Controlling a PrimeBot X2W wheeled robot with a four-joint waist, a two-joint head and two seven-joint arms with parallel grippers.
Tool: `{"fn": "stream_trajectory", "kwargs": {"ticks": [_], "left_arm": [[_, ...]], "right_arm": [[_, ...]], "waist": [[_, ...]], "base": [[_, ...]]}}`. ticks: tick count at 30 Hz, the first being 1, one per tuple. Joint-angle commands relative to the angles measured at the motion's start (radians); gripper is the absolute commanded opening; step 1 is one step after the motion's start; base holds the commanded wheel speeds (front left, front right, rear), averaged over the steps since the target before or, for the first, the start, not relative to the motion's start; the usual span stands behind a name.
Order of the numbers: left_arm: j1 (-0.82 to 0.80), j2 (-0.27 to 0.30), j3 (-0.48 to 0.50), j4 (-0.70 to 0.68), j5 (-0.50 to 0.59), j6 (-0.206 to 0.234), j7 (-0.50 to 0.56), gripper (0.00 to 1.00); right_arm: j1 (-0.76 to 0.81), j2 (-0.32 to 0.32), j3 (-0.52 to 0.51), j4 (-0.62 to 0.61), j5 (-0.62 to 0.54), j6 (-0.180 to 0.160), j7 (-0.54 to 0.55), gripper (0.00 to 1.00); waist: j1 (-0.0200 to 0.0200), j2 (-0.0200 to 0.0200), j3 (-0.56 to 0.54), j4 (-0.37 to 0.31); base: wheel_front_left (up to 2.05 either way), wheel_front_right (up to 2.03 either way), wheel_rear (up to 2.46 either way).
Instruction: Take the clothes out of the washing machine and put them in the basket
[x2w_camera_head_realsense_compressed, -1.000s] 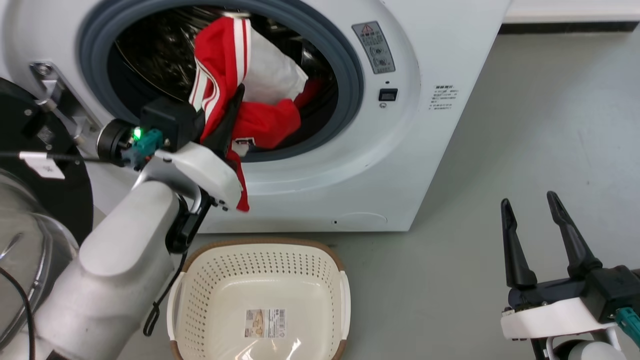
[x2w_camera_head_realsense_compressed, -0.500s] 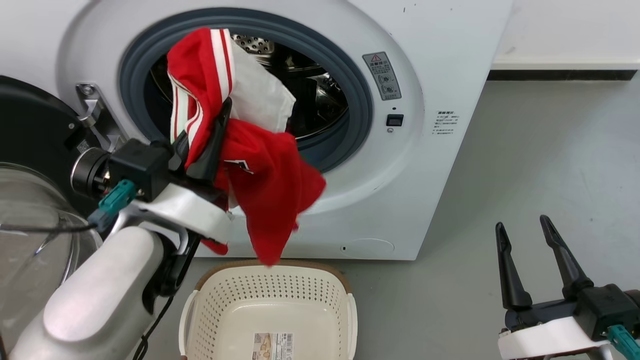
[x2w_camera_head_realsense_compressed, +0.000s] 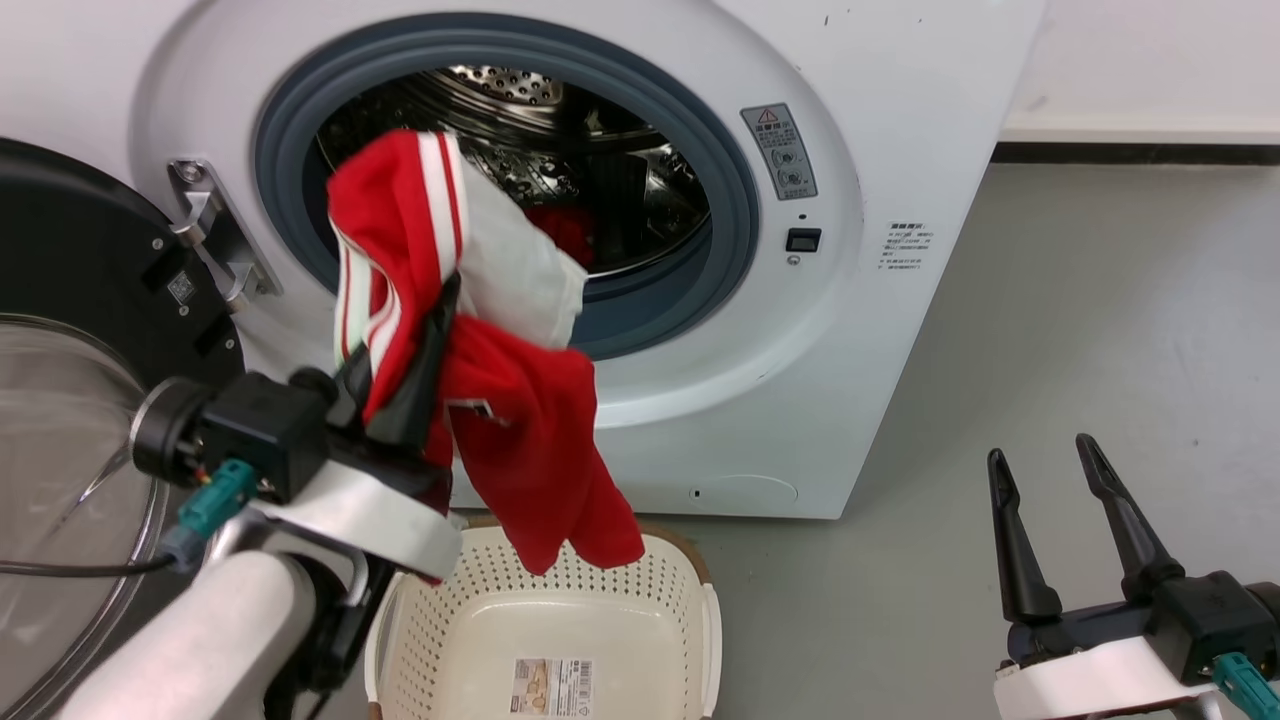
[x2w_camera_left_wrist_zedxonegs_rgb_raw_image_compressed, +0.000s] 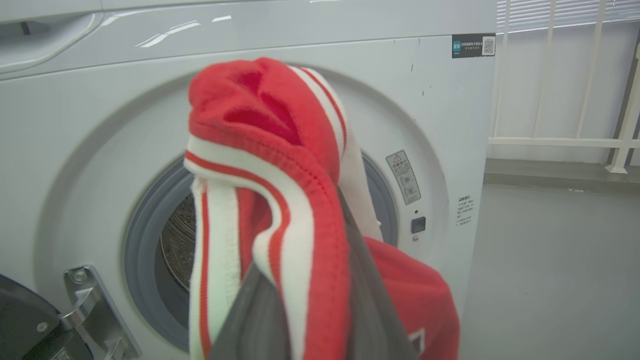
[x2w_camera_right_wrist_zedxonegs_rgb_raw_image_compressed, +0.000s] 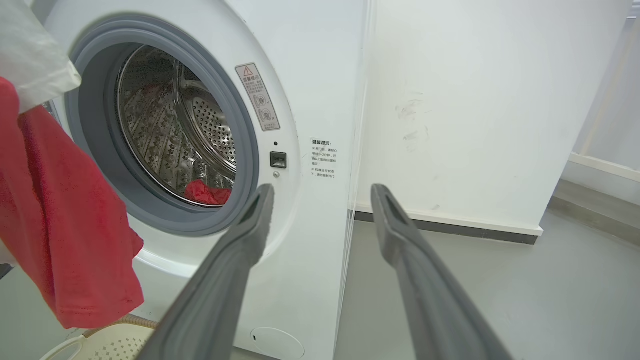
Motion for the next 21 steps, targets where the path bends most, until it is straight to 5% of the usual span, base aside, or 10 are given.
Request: {"fn": "stream_trajectory", "kwargs": {"ticks": [1,11,21], "left_arm": [[0.019,0.002,-0.005,0.002,0.000,0.001,0.000,0.00],[0.097,-0.041,-0.091,0.143,-0.015,-0.048,-0.006,0.00],[0.052,-0.173,-0.153,0.494,-0.060,-0.184,-0.035,0.00]], "right_arm": [[-0.002,0.002,0.000,-0.002,-0.002,-0.001,-0.002,1.00],[-0.062,0.002,-0.007,-0.014,-0.009,-0.001,-0.002,1.00],[-0.145,0.002,-0.028,-0.037,-0.006,-0.001,-0.002,1.00]], "waist": [[0.0001,-0.0001,0.009,-0.001],[0.0001,-0.0001,0.116,-0.029],[0.0001,-0.0001,0.300,-0.081]], "base": [[0.00,0.00,0.00],[0.00,0.00,0.00],[0.00,0.00,0.00]]}}
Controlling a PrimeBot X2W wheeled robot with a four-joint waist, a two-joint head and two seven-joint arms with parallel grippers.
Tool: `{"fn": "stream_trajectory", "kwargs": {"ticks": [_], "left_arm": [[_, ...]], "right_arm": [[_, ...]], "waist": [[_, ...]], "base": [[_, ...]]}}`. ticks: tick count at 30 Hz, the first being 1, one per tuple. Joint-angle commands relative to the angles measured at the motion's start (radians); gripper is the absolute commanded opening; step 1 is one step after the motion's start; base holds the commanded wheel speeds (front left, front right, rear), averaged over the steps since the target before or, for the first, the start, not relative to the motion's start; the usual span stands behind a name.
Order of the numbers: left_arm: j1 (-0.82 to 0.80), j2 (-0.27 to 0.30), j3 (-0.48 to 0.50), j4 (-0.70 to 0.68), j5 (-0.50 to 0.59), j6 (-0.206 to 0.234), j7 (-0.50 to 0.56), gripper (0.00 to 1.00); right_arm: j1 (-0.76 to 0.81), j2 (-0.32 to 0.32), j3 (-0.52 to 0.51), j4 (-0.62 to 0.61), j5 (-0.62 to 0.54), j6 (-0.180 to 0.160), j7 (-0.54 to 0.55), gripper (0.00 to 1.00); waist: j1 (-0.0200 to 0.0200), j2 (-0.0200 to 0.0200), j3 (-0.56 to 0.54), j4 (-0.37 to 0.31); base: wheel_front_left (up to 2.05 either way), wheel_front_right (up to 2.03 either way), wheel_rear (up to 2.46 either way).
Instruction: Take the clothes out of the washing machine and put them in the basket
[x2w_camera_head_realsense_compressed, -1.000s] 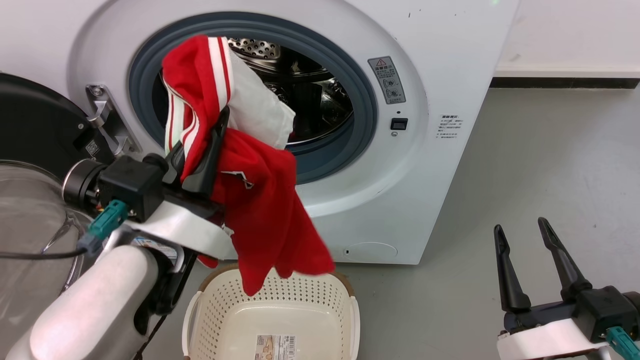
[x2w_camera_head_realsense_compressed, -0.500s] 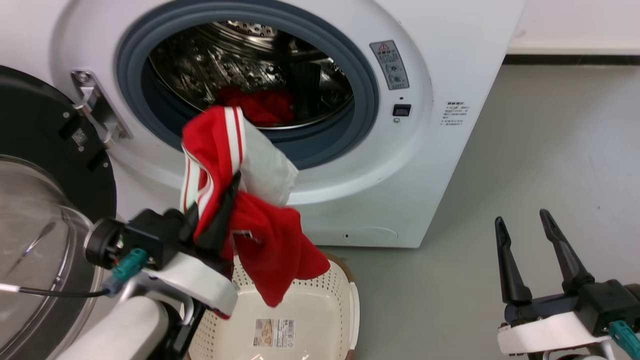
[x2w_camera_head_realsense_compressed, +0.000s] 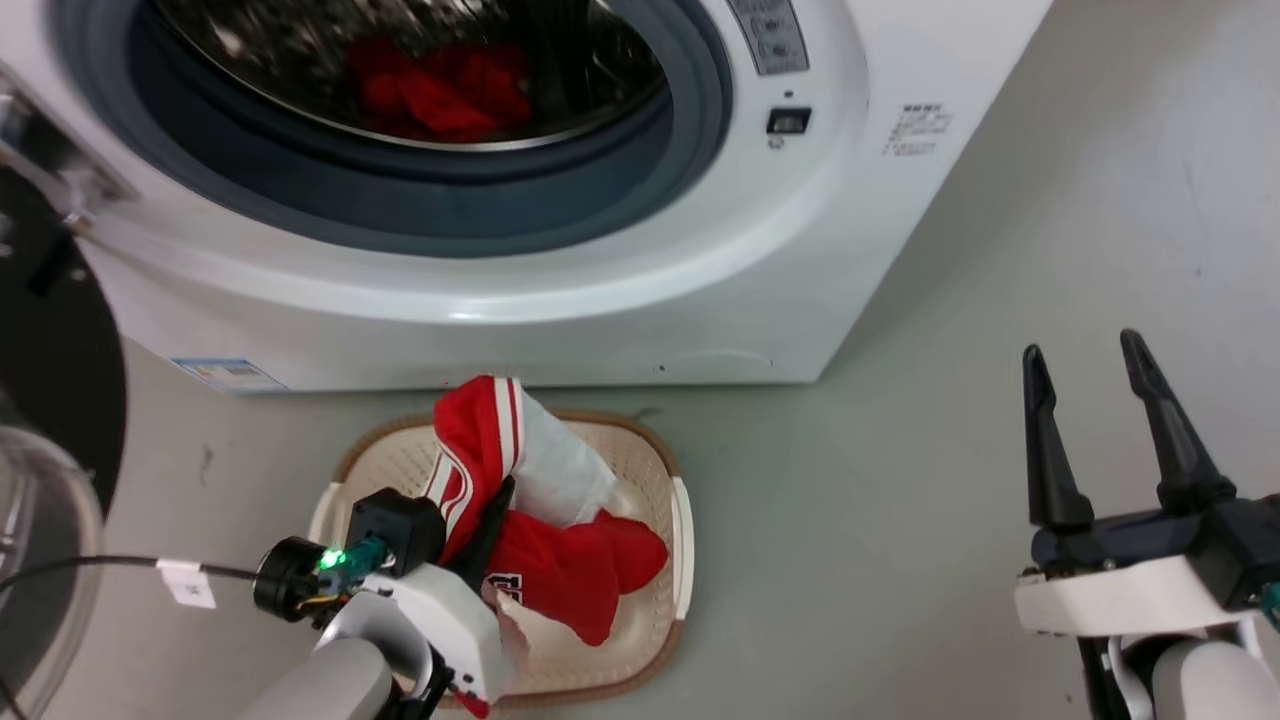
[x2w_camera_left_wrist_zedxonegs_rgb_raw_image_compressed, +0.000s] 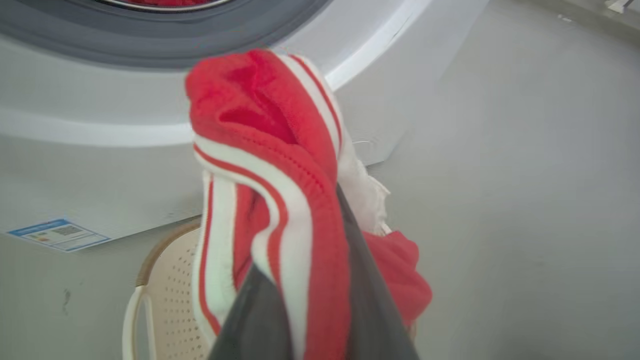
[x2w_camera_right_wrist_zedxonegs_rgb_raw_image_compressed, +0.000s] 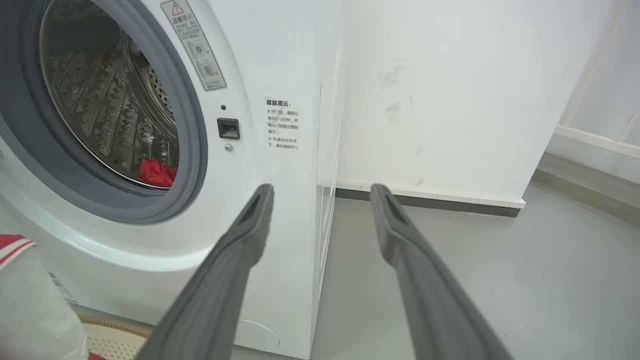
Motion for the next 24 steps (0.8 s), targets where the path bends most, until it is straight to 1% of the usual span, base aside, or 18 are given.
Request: {"fn": "stream_trajectory", "kwargs": {"ticks": [1,3,7,13,16,20,24], "left_arm": [[-0.029,-0.022,0.001,0.045,-0.007,-0.019,-0.010,0.00],[-0.058,-0.041,-0.006,0.139,-0.003,-0.047,-0.012,0.00],[-0.129,-0.099,-0.008,0.321,-0.008,-0.105,-0.021,0.00],[-0.257,-0.180,-0.017,0.589,-0.010,-0.173,-0.021,0.00],[-0.326,-0.206,-0.035,0.695,0.008,-0.194,-0.015,0.00],[-0.387,-0.236,-0.055,0.769,0.022,-0.204,-0.007,0.00],[-0.456,-0.257,-0.084,0.862,0.044,-0.215,0.038,0.00]], "right_arm": [[-0.028,0.002,-0.003,-0.006,0.001,-0.001,-0.002,1.00],[-0.048,0.002,-0.003,-0.013,0.005,-0.001,-0.002,1.00],[-0.087,0.002,-0.006,-0.027,0.012,-0.001,-0.002,1.00],[-0.145,0.002,-0.021,-0.043,0.025,-0.001,-0.002,1.00],[-0.166,0.002,-0.025,-0.052,0.030,-0.001,-0.002,1.00],[-0.182,0.002,-0.037,-0.063,0.039,-0.001,-0.002,1.00],[-0.197,0.002,-0.046,-0.062,0.045,-0.001,-0.002,1.00]], "waist": [[-0.0001,0.0000,0.075,-0.029],[-0.0001,0.0000,0.118,-0.039],[-0.0001,0.0000,0.204,-0.055],[-0.0001,0.0000,0.322,-0.068],[-0.0001,0.0000,0.377,-0.076],[-0.0001,0.0000,0.433,-0.079],[-0.0001,0.0000,0.491,-0.081]], "base": [[0.00,0.00,0.00],[0.00,0.00,0.00],[0.00,0.00,0.00],[0.00,0.00,0.00],[0.00,0.00,0.00],[0.00,0.00,0.00],[0.00,0.00,0.00]]}}
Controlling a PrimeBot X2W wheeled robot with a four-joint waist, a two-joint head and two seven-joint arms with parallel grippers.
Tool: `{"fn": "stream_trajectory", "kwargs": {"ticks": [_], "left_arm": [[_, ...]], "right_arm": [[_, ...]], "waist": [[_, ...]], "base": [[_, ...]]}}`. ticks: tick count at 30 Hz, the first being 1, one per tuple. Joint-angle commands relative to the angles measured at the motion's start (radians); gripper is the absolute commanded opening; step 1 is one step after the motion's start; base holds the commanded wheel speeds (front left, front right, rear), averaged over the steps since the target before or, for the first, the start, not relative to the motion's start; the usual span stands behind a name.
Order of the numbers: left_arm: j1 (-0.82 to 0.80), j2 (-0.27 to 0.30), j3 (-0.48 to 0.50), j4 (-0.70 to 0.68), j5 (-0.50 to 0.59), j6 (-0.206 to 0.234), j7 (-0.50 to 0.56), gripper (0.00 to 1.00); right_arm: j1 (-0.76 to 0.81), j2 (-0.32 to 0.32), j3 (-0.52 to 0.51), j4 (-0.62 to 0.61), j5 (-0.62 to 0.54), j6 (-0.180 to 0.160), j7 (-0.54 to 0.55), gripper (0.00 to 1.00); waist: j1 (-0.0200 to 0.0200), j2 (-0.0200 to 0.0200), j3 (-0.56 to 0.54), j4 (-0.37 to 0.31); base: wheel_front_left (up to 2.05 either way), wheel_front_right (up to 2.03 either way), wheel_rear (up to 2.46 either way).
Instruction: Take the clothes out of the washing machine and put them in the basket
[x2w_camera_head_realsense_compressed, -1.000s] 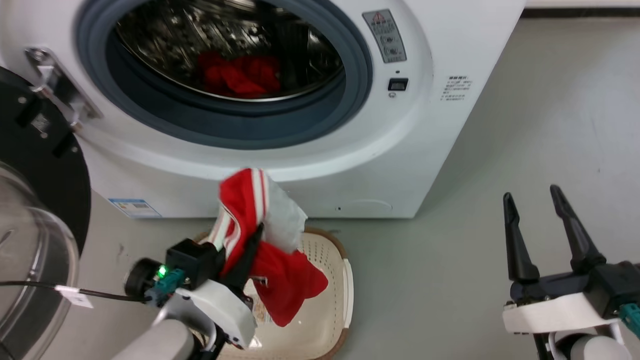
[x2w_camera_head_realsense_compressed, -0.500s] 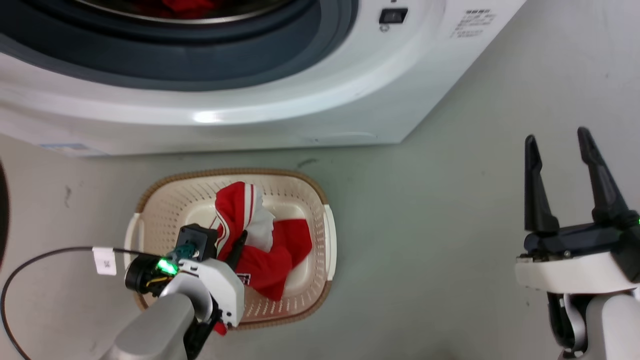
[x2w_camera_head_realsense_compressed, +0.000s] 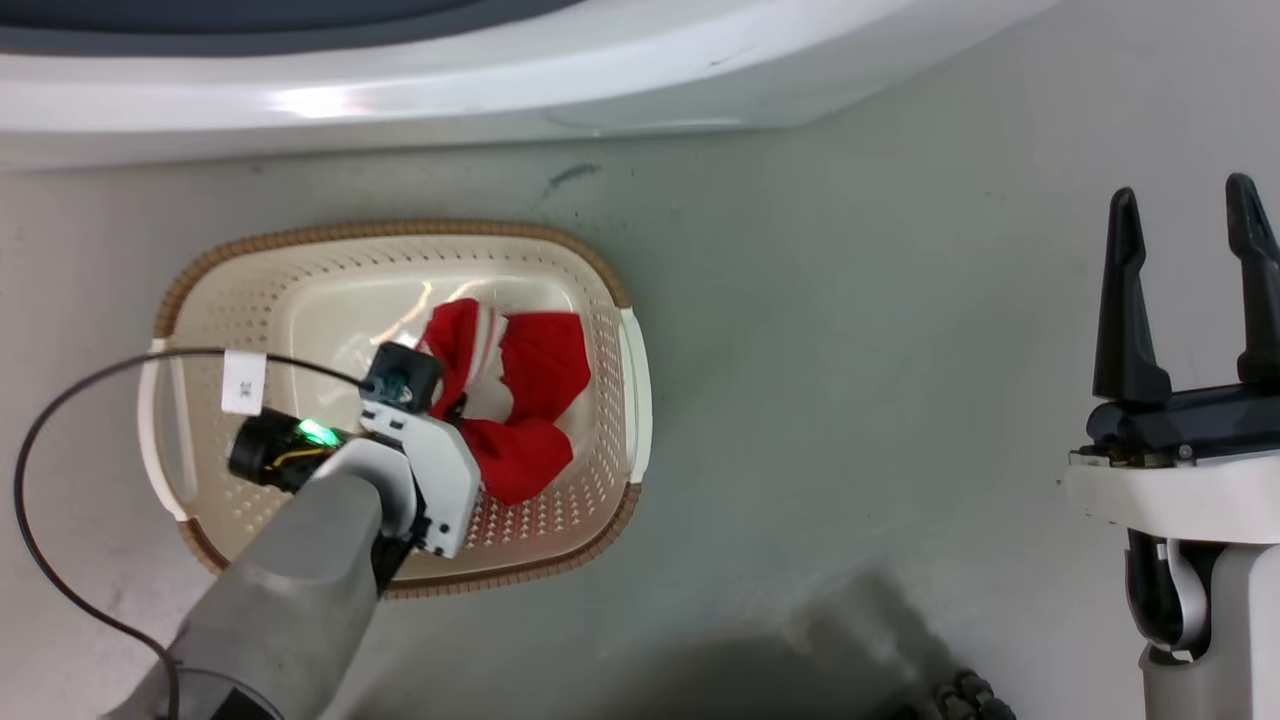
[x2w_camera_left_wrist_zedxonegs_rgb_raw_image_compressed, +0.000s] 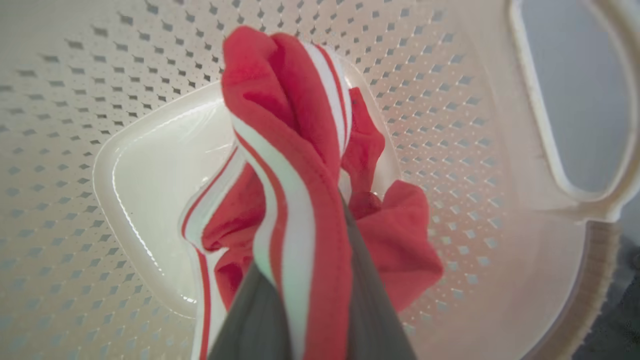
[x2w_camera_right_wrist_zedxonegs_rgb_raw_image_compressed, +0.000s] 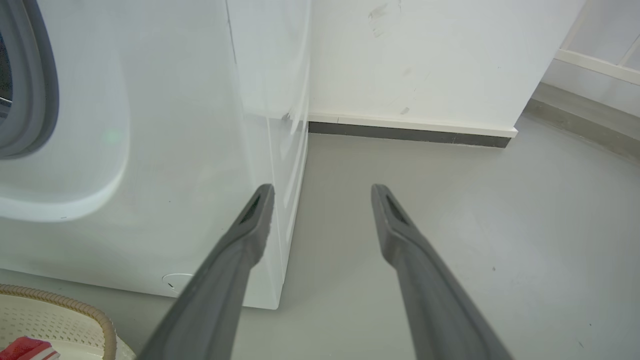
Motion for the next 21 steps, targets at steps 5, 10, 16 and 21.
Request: {"fn": "stream_trajectory", "kwargs": {"ticks": [5,10,16,21], "left_arm": [[-0.050,-0.008,-0.035,0.053,0.026,-0.006,0.060,0.00],[-0.064,-0.007,-0.055,0.076,0.034,-0.002,0.119,0.00],[-0.046,-0.013,-0.071,0.083,0.037,0.001,0.138,1.00],[-0.015,-0.028,-0.080,0.086,0.035,-0.003,0.123,1.00]], "right_arm": [[-0.036,0.002,0.001,-0.009,0.014,-0.001,-0.002,1.00],[-0.046,0.002,-0.001,-0.009,0.019,-0.001,-0.002,1.00],[-0.055,0.002,0.000,0.002,0.016,-0.001,-0.002,1.00],[-0.047,0.002,0.006,0.014,0.009,-0.001,-0.002,1.00]], "waist": [[-0.0002,0.0000,0.081,-0.016],[-0.0002,0.0000,0.100,-0.023],[-0.0002,0.0000,0.080,-0.018],[-0.0002,0.0000,0.017,-0.005]], "base": [[0.00,0.00,0.00],[0.00,0.00,0.00],[0.00,0.00,0.00],[0.00,0.00,0.00]]}}
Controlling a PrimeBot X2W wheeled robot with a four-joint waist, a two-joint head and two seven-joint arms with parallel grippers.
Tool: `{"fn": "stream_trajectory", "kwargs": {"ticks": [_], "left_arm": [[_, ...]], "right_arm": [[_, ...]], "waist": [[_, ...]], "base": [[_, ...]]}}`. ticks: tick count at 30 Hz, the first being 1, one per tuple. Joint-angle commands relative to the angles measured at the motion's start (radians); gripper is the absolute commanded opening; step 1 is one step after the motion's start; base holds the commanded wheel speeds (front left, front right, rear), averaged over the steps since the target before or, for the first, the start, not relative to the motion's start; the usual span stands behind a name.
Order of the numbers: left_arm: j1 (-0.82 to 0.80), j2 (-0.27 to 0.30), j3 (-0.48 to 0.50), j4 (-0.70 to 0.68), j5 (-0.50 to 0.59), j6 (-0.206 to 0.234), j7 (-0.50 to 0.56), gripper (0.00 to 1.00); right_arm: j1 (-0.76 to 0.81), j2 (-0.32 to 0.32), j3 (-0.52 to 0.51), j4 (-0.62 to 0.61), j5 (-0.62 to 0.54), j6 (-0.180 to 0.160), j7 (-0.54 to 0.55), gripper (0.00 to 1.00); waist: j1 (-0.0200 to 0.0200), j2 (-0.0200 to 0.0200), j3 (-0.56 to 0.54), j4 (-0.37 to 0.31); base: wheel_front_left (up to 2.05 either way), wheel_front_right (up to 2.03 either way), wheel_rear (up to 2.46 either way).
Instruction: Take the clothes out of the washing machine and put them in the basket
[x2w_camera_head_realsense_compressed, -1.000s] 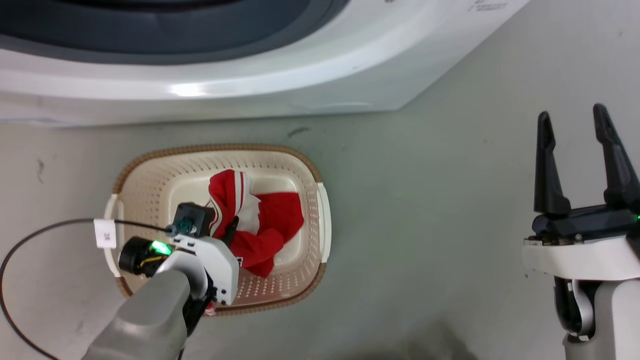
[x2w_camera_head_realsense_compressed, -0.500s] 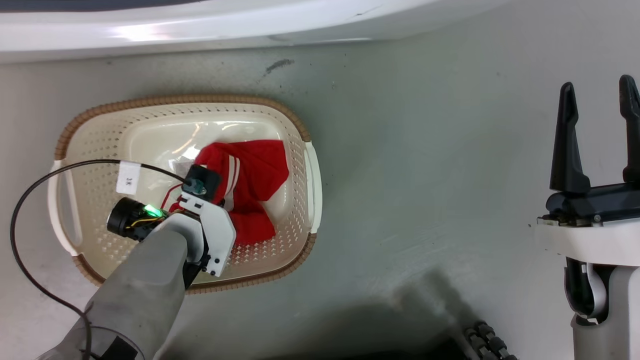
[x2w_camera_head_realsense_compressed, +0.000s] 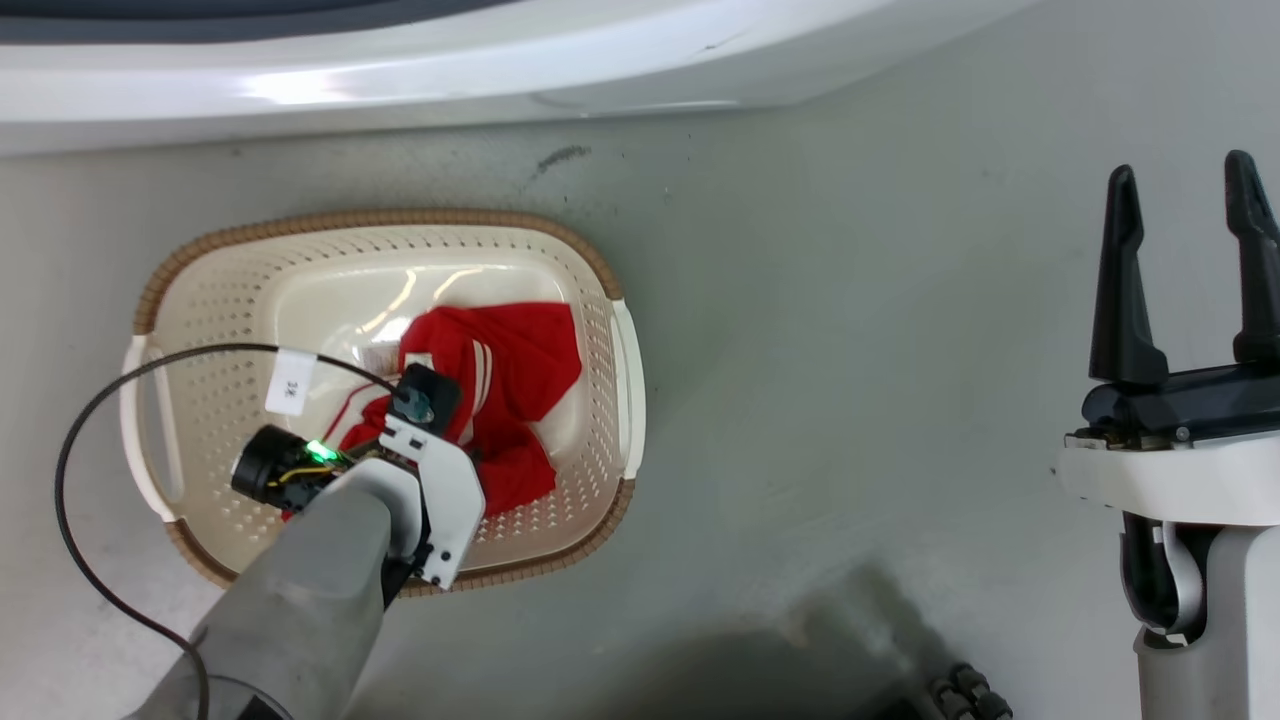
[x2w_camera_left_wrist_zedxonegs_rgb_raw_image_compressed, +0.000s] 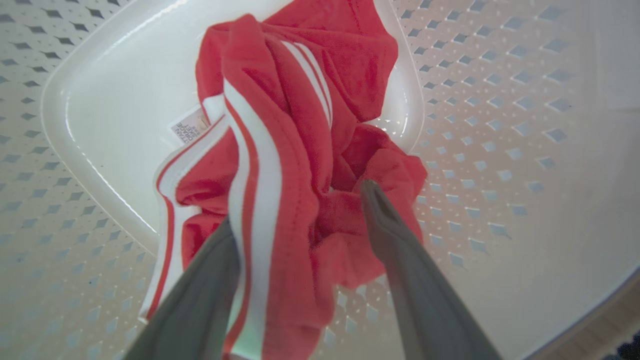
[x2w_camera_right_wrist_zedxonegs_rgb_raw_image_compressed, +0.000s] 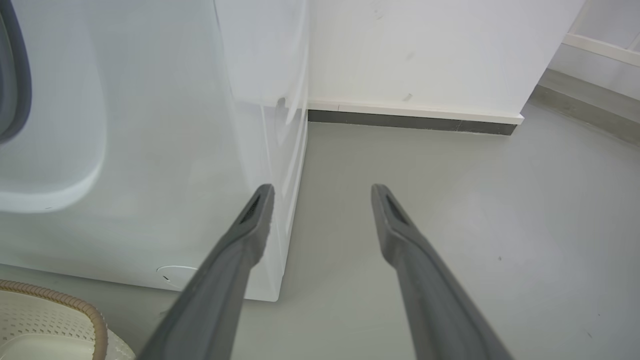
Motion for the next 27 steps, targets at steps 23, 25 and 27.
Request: {"fn": "stream_trajectory", "kwargs": {"ticks": [23,25,27], "left_arm": [[0.241,-0.004,0.109,-0.168,-0.032,0.057,-0.207,1.00],[0.265,0.012,0.147,-0.232,-0.020,0.077,-0.207,1.00],[0.289,0.027,0.181,-0.293,-0.001,0.094,-0.207,1.00]], "right_arm": [[0.167,0.002,0.038,0.071,-0.037,-0.001,-0.002,1.00],[0.177,0.002,0.039,0.075,-0.037,-0.001,-0.002,1.00],[0.190,0.002,0.042,0.078,-0.038,-0.001,-0.002,1.00]], "waist": [[-0.0001,0.0000,-0.429,0.086],[-0.0001,0.0000,-0.453,0.091],[-0.0001,0.0000,-0.477,0.095]], "base": [[0.00,0.00,0.00],[0.00,0.00,0.00],[0.00,0.00,0.00]]}}
